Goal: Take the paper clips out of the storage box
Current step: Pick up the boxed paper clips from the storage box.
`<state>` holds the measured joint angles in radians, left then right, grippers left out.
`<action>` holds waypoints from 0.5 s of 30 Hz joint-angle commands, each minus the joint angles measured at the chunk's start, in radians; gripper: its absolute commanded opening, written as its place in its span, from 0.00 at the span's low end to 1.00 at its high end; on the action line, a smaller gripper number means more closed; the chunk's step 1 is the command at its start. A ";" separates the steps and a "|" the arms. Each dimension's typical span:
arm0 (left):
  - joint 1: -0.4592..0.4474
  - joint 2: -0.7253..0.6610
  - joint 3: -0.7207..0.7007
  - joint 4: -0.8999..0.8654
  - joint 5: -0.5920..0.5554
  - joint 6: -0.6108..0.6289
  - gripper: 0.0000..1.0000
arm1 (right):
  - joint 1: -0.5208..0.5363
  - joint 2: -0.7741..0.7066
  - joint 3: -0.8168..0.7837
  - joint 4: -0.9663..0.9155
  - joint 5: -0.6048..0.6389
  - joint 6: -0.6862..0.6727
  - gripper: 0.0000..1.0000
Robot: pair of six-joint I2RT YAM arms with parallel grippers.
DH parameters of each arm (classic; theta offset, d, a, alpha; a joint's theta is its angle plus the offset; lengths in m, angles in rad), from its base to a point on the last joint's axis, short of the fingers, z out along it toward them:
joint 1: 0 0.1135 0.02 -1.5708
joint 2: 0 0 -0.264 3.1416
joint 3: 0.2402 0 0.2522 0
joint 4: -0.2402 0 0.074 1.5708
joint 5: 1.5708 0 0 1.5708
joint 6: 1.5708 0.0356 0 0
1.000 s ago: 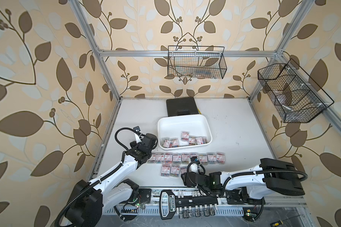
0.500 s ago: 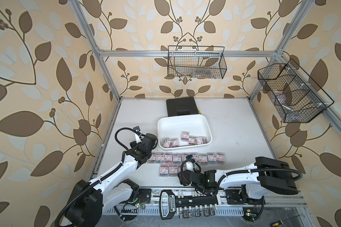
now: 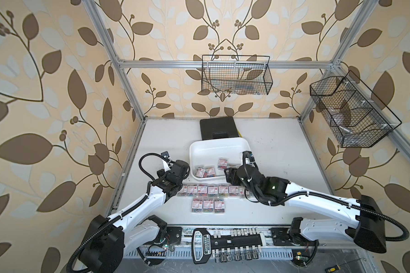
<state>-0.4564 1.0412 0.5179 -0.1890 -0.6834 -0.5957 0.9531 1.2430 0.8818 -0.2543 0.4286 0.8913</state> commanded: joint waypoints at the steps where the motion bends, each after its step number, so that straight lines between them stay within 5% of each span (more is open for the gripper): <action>1: 0.010 0.001 0.013 0.037 0.002 0.030 0.88 | -0.097 0.067 0.074 -0.058 -0.040 -0.112 0.74; 8: 0.010 0.015 0.016 0.057 0.027 0.051 0.87 | -0.312 0.254 0.199 -0.110 -0.127 -0.175 0.75; 15: 0.010 0.007 0.009 0.075 0.045 0.066 0.89 | -0.333 0.376 0.254 -0.108 -0.153 -0.202 0.75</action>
<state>-0.4564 1.0630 0.5179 -0.1478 -0.6411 -0.5484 0.6140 1.5864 1.0954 -0.3378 0.3096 0.7200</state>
